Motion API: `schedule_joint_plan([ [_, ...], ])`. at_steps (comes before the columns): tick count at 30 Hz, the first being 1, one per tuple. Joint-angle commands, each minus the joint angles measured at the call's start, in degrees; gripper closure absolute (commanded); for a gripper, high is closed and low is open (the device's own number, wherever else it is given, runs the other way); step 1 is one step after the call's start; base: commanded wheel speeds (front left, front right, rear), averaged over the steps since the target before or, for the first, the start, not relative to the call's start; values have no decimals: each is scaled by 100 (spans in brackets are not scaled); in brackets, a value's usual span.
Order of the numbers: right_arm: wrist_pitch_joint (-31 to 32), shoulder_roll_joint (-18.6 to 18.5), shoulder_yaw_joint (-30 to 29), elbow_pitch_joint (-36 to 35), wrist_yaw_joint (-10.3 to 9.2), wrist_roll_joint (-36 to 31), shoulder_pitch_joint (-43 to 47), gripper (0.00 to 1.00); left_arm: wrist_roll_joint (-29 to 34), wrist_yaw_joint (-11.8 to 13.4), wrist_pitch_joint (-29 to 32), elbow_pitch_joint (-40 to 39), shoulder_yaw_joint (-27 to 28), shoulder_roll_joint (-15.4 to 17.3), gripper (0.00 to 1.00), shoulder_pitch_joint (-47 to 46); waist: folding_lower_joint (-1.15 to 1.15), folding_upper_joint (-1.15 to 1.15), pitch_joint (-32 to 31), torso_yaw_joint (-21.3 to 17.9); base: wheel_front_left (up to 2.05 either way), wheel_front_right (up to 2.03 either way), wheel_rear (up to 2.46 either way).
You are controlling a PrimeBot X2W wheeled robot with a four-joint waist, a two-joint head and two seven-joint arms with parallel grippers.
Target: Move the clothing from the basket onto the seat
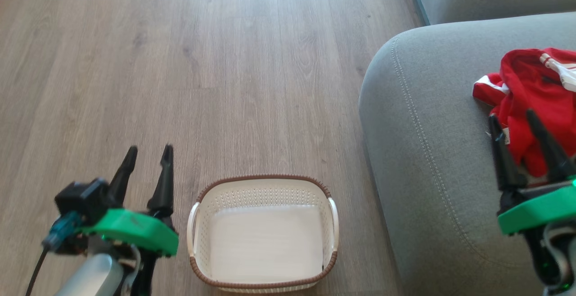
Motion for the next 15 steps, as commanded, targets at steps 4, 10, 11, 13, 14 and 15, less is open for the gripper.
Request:
schedule_joint_plan([
  [4, -166, 159, 57, -279, 41, -150, 150, 0, 304, -70, -70, -302, 698, 42, 0, 184, 0, 0, -4, 8, 0, 0, 0],
  [10, -363, 409, 128, -235, 41, -212, 367, 0, 609, -248, -70, -325, 1107, -117, 0, 683, 0, 0, -36, 41, 0, 0, 0],
  [11, -390, 428, 172, -224, 41, -208, 400, 0, 662, -270, -71, -321, 1153, -153, 0, 739, 0, 0, -43, 51, 0, 0, 0],
  [13, -427, 456, 251, -190, 41, -194, 464, 0, 787, -283, -71, -321, 1258, -237, 0, 818, 0, 0, -51, 71, 0, 0, 0],
  [14, -441, 471, 285, -170, 41, -180, 495, 0, 856, -289, -71, -325, 1309, -281, 0, 850, 0, 0, -58, 81, 0, 0, 0],
  [15, -460, 488, 316, -157, 41, -172, 525, 0, 923, -301, -71, -334, 1354, -327, 0, 880, 0, 0, -63, 90, 0, 0, 0],
])
